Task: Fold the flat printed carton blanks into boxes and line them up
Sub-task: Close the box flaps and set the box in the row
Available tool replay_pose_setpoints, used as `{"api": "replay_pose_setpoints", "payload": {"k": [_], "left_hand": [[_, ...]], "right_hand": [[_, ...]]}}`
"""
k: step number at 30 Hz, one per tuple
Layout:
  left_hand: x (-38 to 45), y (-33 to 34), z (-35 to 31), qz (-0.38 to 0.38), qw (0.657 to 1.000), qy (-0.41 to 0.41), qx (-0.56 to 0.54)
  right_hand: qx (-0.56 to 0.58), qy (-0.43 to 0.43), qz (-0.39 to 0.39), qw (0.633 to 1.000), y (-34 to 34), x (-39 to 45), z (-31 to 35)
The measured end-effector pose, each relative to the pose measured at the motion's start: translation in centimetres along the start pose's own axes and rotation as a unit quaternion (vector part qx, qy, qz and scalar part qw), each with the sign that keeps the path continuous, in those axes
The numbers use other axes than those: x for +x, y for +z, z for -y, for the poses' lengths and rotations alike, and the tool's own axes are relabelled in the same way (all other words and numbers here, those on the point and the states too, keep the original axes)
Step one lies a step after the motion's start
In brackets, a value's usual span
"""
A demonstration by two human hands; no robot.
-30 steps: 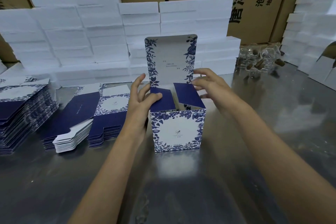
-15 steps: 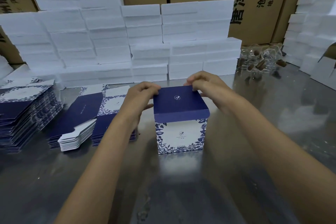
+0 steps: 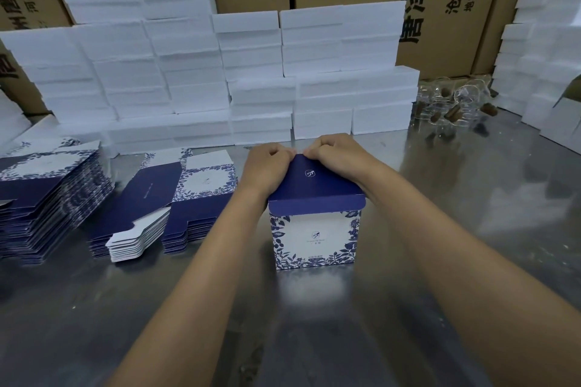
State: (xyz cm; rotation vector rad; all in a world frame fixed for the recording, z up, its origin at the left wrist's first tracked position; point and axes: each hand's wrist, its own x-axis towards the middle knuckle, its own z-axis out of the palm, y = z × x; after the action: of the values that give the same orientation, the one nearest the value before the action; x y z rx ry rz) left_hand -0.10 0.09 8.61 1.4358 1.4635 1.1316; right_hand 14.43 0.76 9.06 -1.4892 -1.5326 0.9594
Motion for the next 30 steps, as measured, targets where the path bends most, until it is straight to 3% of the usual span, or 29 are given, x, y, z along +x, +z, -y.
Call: {"api": "replay_pose_setpoints", "payload": {"k": [9,12,17,19,22,25,27,30], "left_hand": [[0.1,0.1,0.4,-0.025,0.999,-0.008,-0.021],[0.3,-0.1,0.9,-0.063,0.998,0.005,0.006],[0.5,0.2,1.0,-0.087,0.994,0.014,0.072],[0.5,0.2,1.1,-0.097,0.993,0.015,0.072],[0.7,0.2,1.0,-0.112,0.987,0.031,0.114],[1.9,0.5,0.6,-0.117,0.975,0.035,0.183],[2.8,0.8,0.2,-0.131,0.967,0.035,0.217],[3.7,0.8,-0.4,-0.159,0.956,0.067,0.238]], "right_hand": [[0.0,0.03,-0.002,1.0,-0.3,-0.4,0.0],[0.025,0.039,-0.01,0.999,-0.6,-0.6,-0.4],[-0.038,0.008,-0.05,0.998,-0.6,-0.7,-0.7],[-0.118,-0.025,-0.082,0.989,-0.7,-0.9,-0.6],[-0.249,-0.143,-0.159,0.945,-1.2,-1.3,-0.5],[-0.269,-0.243,-0.12,0.924,-1.1,-2.3,-0.2],[-0.268,-0.265,-0.089,0.922,-0.5,-3.0,-0.6],[-0.282,-0.26,-0.106,0.917,0.3,-3.9,-2.0]]}}
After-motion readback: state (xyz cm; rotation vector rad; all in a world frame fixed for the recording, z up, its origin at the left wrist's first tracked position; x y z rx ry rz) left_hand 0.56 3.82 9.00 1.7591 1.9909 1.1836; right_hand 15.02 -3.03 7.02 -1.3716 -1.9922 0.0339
